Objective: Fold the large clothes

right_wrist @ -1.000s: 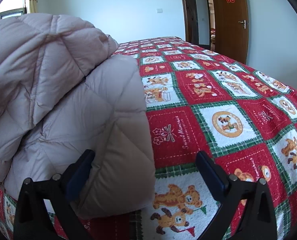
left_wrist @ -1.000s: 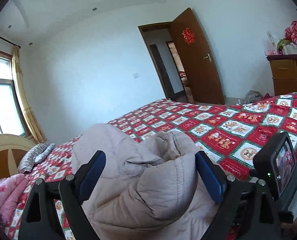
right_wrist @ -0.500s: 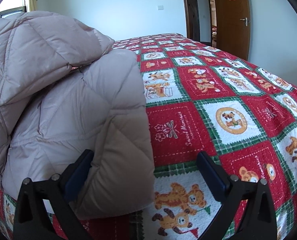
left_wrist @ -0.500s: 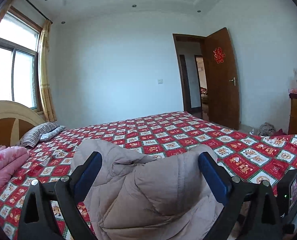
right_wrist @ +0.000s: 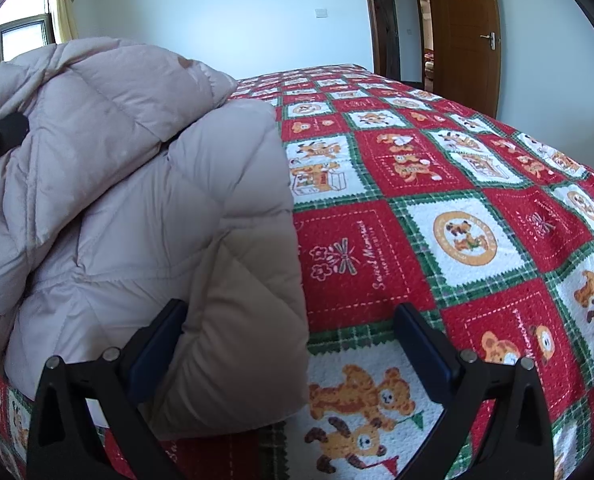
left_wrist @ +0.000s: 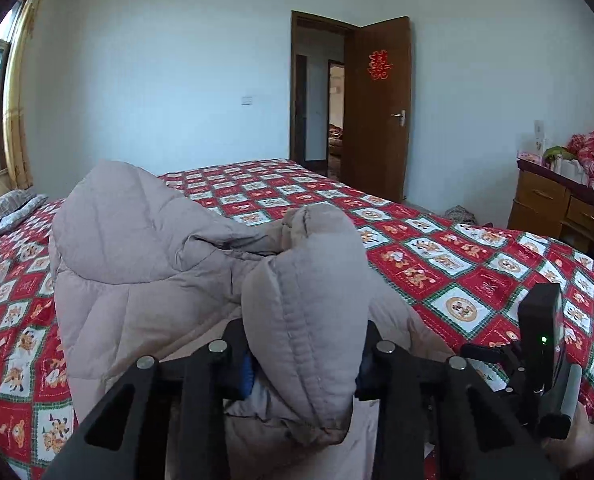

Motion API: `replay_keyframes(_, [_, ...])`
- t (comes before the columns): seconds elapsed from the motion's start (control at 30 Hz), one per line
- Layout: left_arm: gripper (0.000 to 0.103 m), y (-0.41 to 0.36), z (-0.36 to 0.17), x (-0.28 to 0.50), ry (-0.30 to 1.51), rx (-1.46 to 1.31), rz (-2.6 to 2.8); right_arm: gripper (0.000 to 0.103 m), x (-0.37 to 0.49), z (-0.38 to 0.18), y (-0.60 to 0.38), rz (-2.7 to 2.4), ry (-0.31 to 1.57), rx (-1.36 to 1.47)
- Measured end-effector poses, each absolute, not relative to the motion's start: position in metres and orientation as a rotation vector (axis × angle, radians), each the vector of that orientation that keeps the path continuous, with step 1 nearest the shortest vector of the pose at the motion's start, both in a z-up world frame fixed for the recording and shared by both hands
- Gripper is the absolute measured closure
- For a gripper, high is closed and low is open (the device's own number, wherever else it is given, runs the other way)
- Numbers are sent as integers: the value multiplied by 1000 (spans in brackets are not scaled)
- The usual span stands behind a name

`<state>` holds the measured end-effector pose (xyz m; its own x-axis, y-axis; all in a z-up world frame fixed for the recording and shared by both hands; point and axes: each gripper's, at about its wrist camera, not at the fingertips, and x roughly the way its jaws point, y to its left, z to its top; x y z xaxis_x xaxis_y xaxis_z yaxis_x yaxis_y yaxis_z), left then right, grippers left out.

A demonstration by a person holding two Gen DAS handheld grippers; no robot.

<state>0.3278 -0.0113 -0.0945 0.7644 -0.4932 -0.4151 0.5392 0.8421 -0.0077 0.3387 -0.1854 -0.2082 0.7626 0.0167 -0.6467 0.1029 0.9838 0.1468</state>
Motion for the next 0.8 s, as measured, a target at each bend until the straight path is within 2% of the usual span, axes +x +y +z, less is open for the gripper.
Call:
replay_keyframes(0.1, [70, -42, -102, 304, 408, 241, -711, 0, 335, -207, -194, -42, 692, 222])
replay_keyframes(0.23, [70, -85, -142, 271, 391, 506, -753, 3, 325, -200, -211, -82, 647, 251])
replay_keyframes(0.57, [62, -85, -145, 285, 416, 420, -735, 3, 317, -196, -228, -121, 652, 227])
replay_keyframes(0.67, [54, -86, -144, 287, 427, 404, -724, 3, 309, -193, -233, -150, 654, 218])
replay_keyframes(0.73, [41, -90, -141, 287, 426, 391, -727, 3, 303, -193, -237, -166, 658, 213])
replay_keyframes(0.8, [37, -97, -139, 284, 418, 385, -727, 3, 300, -194, -243, -184, 666, 205])
